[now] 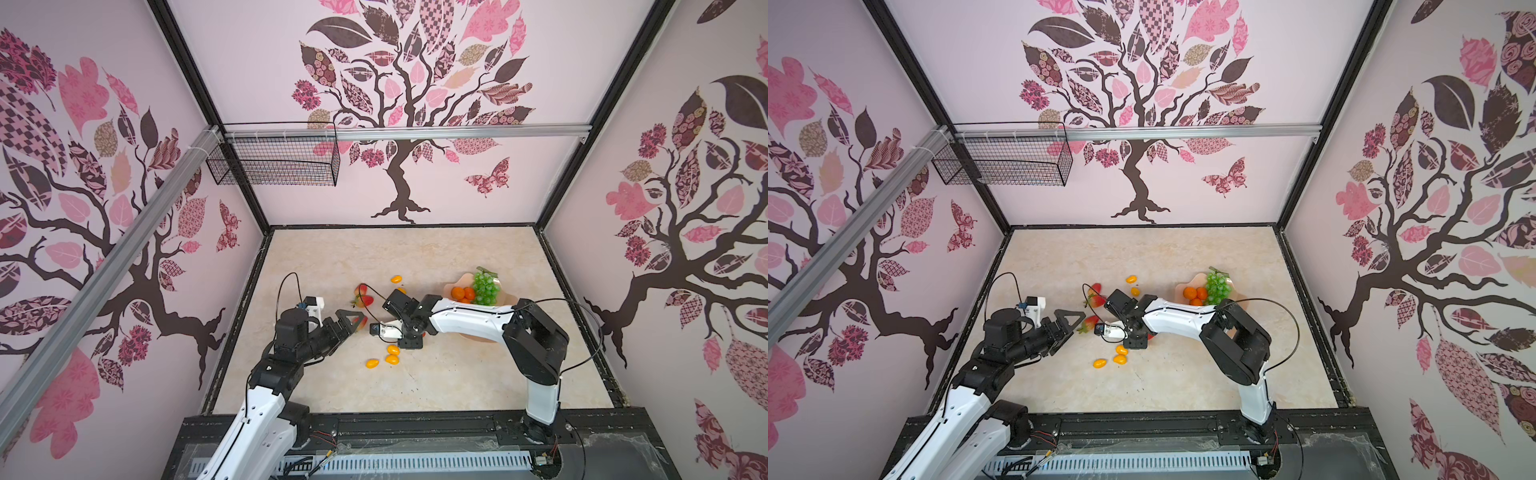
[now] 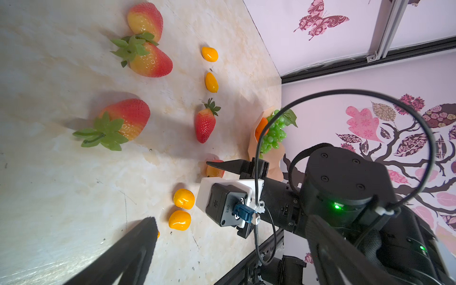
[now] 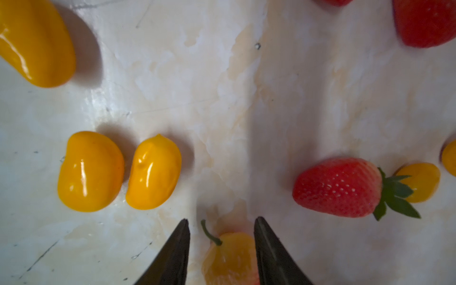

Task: Arrange fruit in a fruit bowl
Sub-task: Pick up the fruit from the center of the table.

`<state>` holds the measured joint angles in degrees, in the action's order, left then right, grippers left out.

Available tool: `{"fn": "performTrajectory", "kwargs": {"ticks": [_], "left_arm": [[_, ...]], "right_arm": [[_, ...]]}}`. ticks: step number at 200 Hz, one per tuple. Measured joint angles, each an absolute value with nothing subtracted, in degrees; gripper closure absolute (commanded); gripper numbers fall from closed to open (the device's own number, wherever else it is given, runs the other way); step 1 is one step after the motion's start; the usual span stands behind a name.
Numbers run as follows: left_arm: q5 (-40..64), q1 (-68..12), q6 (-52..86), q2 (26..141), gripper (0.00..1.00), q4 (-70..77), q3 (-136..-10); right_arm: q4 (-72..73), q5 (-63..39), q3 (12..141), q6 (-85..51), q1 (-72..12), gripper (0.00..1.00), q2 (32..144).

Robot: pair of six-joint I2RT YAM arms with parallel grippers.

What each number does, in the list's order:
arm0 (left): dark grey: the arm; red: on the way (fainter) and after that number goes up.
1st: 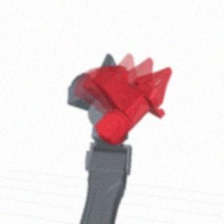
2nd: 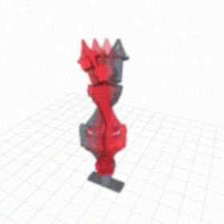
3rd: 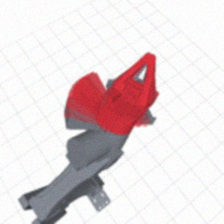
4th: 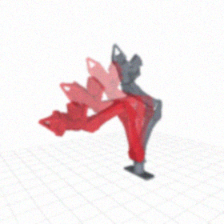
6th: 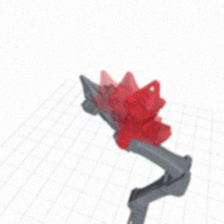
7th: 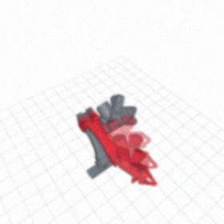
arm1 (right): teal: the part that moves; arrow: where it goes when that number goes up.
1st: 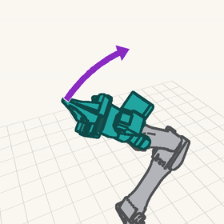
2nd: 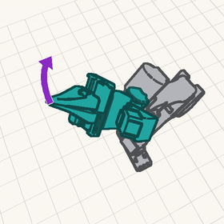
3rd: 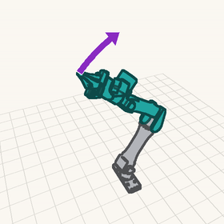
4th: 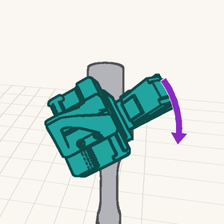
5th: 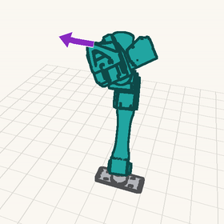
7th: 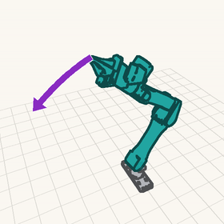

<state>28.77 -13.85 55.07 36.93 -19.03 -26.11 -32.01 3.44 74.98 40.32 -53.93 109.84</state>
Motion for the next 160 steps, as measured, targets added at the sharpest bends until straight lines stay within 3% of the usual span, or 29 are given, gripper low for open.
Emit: {"fn": "performTrajectory", "kwargs": {"ticks": [127,160], "left_arm": [[28.77,-13.47,55.09,36.84,0.02,-18.94,-26.11],[28.77,-13.41,55.09,36.84,0.02,-18.96,-26.11]], "right_arm": [[-32.12,5.02,75.94,39.72,-53.93,0.74,112.92],[-32.03,5.72,76.05,39.29,-53.93,0.87,112.92]]}}
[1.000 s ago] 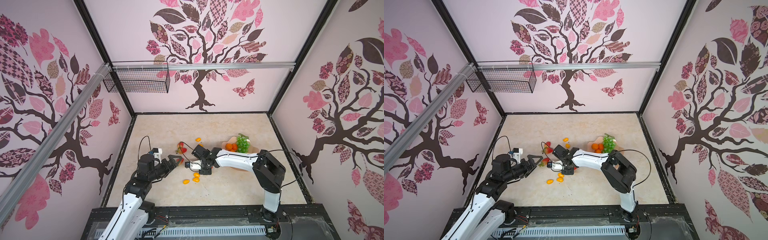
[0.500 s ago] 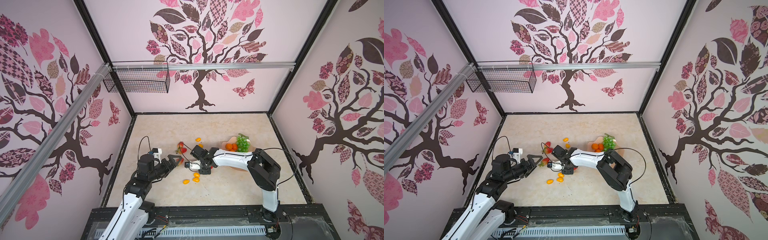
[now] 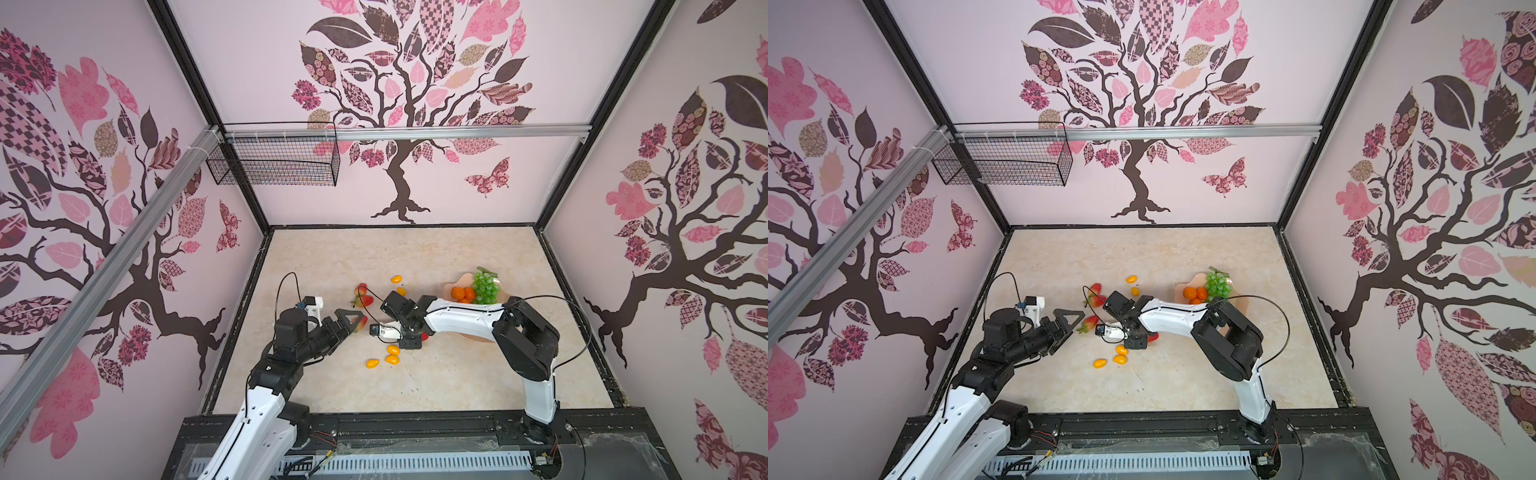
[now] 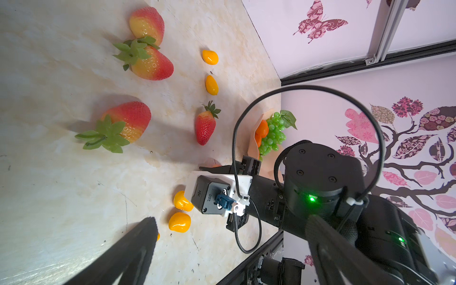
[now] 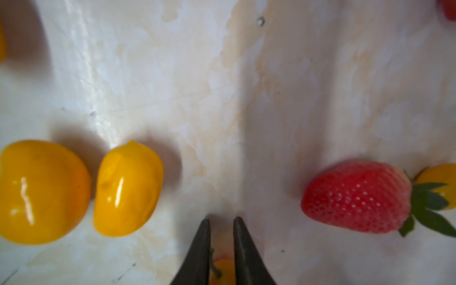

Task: Arrange fruit in a fruit bowl
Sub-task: Pick up the fruit from the center of the table.

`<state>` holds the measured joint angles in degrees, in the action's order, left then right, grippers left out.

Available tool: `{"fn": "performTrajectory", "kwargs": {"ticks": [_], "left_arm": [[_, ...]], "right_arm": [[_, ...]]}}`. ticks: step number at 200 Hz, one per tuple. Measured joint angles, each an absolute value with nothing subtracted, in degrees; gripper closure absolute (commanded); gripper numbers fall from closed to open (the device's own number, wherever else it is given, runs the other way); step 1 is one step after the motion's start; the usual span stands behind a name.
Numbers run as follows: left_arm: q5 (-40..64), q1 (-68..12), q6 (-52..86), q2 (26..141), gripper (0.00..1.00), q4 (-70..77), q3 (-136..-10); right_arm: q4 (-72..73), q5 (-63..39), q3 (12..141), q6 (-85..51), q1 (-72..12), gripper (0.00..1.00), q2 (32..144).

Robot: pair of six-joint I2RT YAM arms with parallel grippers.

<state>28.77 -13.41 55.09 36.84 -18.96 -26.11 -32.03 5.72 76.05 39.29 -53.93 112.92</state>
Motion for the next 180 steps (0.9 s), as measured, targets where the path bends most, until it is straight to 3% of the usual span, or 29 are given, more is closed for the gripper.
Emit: {"fn": "performTrajectory", "kwargs": {"ticks": [46,114,151,180], "left_arm": [[28.75,-13.39,55.07,36.84,0.02,-18.96,-26.11],[27.86,-13.37,51.16,37.30,0.02,-22.52,-27.31],[27.09,-14.41,47.66,41.50,0.02,-23.20,-31.64],[24.05,-20.64,45.56,45.89,0.02,-22.83,-34.87]], "right_arm": [[-31.68,6.85,76.69,38.68,-53.95,1.00,112.92],[-29.43,9.34,76.55,32.18,-53.58,1.00,111.90],[-24.08,9.89,73.19,20.18,-52.36,1.00,102.89],[-19.22,9.96,67.88,10.90,-50.39,1.00,91.98]]}}
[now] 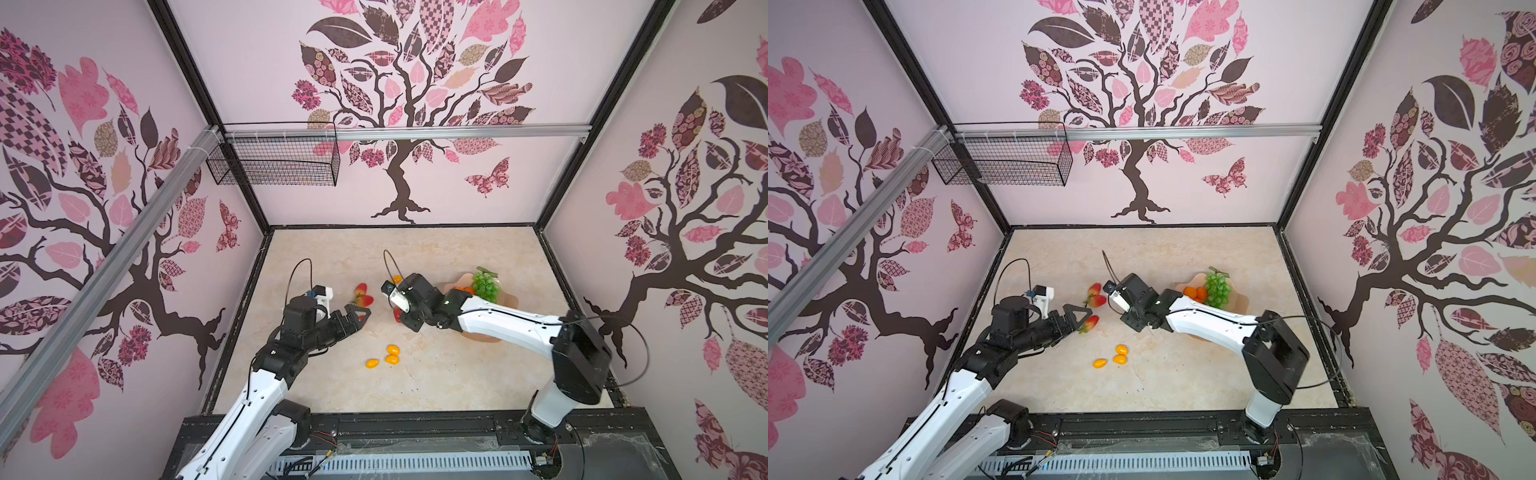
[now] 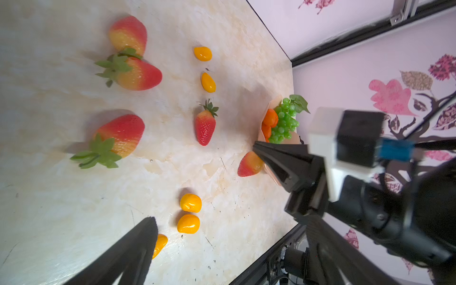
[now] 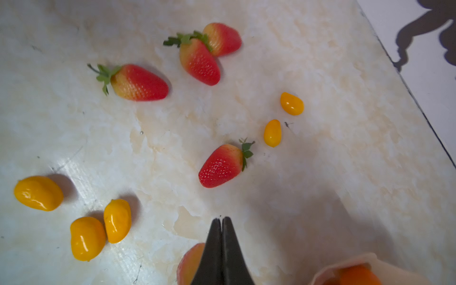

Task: Arrange fruit in a fruit bowl
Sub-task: Pick up the fruit from the center of the table, then place the fruit in the fruit bowl.

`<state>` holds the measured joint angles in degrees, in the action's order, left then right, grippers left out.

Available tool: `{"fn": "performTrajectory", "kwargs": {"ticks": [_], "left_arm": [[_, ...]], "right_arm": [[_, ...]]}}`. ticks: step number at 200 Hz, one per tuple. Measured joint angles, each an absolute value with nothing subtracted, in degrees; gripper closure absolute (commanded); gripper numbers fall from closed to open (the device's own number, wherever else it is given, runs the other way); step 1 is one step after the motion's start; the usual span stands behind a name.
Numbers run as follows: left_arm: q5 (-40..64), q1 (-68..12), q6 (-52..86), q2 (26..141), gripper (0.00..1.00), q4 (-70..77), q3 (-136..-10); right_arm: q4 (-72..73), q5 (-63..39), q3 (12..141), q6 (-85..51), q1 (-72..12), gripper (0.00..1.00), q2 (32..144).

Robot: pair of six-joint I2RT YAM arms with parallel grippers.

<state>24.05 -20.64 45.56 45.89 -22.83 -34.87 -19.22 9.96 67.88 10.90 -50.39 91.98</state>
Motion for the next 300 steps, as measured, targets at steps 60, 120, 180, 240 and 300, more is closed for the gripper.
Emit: {"fn": "performTrajectory", "kwargs": {"ticks": [60,120,180,240,300], "left_arm": [[18.96,-30.76,43.77,55.81,0.02,-18.87,-39.97],[17.19,-41.19,42.24,69.47,0.02,-13.52,-47.62],[19.09,-45.01,42.22,80.16,0.02,-8.54,-55.51],[20.47,-44.64,43.88,83.31,0.02,-6.22,-57.08],[22.13,-41.89,45.47,83.88,0.02,-4.95,-57.08]], "right_arm": [[-9.41,19.79,48.82,1.98,-47.22,1.00,66.06],[-9.21,24.27,43.38,19.64,-46.17,1.00,52.64],[-25.54,23.46,43.42,42.65,-40.60,1.00,53.76],[-28.91,24.18,42.09,58.46,-32.10,1.00,60.49],[-23.51,25.15,39.38,67.16,-26.06,1.00,66.85]]}}
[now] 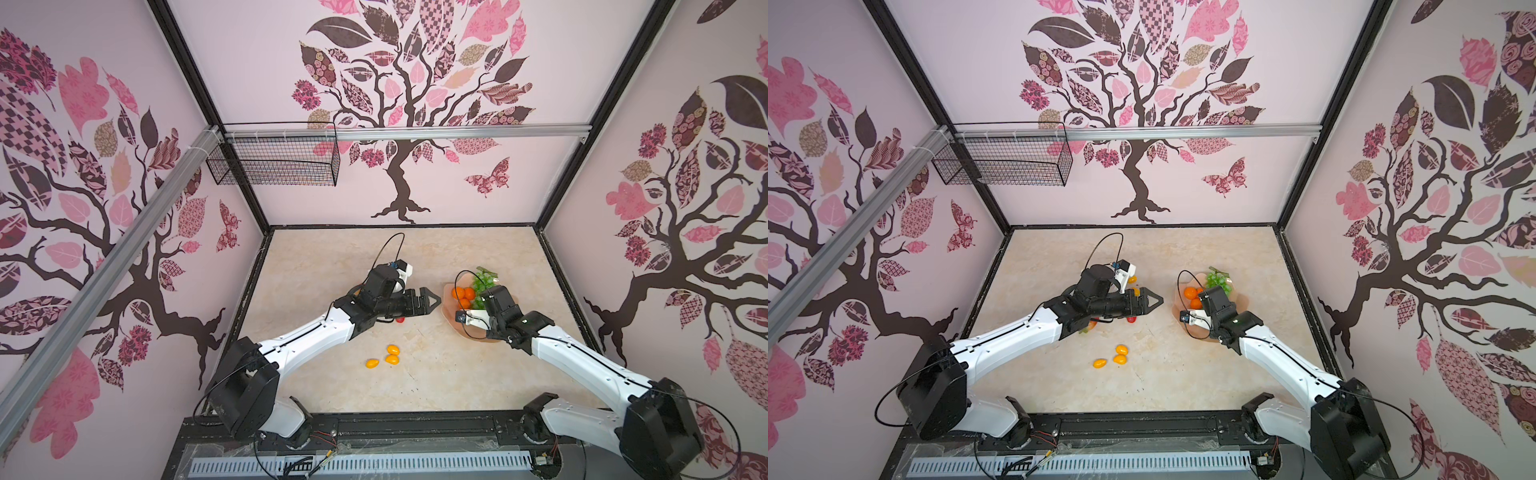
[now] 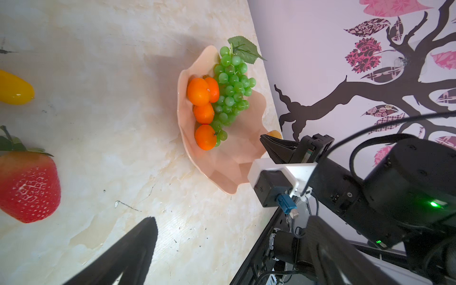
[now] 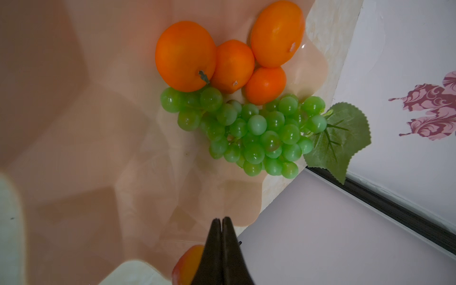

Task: Arrange fruit in a fruit bowl
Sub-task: Place the fruit in the fruit bowl.

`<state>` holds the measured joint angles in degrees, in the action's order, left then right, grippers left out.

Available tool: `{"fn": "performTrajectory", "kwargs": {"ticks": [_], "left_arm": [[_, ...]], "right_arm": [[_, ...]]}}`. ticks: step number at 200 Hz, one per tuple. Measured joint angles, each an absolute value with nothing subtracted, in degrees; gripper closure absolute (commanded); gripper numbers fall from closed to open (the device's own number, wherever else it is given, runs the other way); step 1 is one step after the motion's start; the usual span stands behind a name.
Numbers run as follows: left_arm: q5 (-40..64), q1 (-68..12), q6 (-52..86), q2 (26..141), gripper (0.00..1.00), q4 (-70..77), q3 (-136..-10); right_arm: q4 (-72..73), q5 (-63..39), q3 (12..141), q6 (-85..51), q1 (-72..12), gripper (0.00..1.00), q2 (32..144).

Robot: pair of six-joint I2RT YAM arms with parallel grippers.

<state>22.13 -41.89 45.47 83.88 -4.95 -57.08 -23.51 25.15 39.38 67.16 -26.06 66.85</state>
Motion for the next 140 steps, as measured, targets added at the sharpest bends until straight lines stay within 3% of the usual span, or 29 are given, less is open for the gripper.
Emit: {"fn": "performTrajectory", "kwargs": {"ticks": [114,140], "left_arm": [[23.77,-39.72,46.02,83.70,0.02,-4.73,-57.08],[24.10,-39.35,46.02,83.48,0.02,-4.78,-57.08]], "right_arm": [[-12.49,25.36,40.12,73.17,-21.91,1.00,77.80],[-12.16,24.53,40.25,73.14,-21.91,0.94,78.70]]}}
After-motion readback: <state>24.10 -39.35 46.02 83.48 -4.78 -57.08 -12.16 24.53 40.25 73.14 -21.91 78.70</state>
